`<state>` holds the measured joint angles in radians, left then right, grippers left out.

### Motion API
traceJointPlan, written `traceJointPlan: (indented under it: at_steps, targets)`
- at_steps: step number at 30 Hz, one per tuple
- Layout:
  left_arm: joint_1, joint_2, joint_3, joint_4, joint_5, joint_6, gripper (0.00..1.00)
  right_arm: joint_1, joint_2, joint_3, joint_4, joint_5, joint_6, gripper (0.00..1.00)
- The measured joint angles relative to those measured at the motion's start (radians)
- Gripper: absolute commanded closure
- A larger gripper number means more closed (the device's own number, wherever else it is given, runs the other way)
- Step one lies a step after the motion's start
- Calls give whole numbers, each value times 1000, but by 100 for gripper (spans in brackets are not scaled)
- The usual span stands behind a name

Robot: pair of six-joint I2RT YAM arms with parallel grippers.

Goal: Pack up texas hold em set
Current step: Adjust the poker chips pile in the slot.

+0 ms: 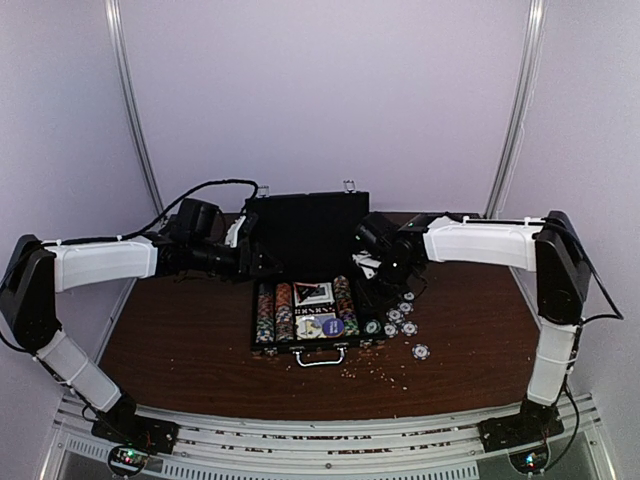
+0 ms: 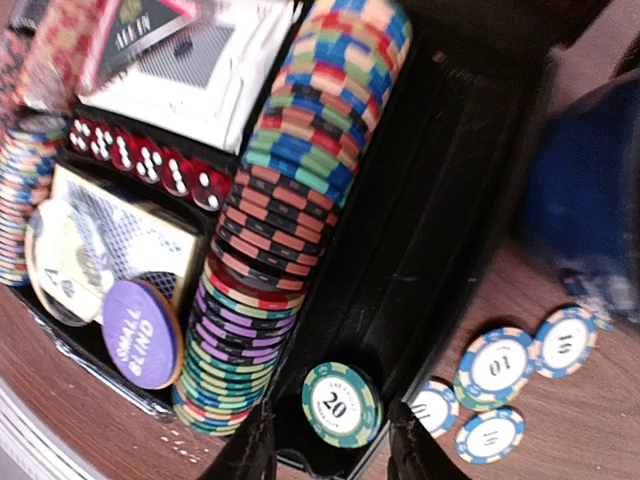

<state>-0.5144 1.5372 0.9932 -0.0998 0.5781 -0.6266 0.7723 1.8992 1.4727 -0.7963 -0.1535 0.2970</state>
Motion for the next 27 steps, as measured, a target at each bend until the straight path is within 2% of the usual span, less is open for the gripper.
traceJointPlan:
  at_steps: [9, 27]
  targets:
    - [0, 0, 0, 0, -10, 0, 32, -16, 133, 55, -58, -53, -110, 64]
    - [0, 0, -8, 0, -21, -1, 32, -48, 193, 132, -150, -132, -249, 65]
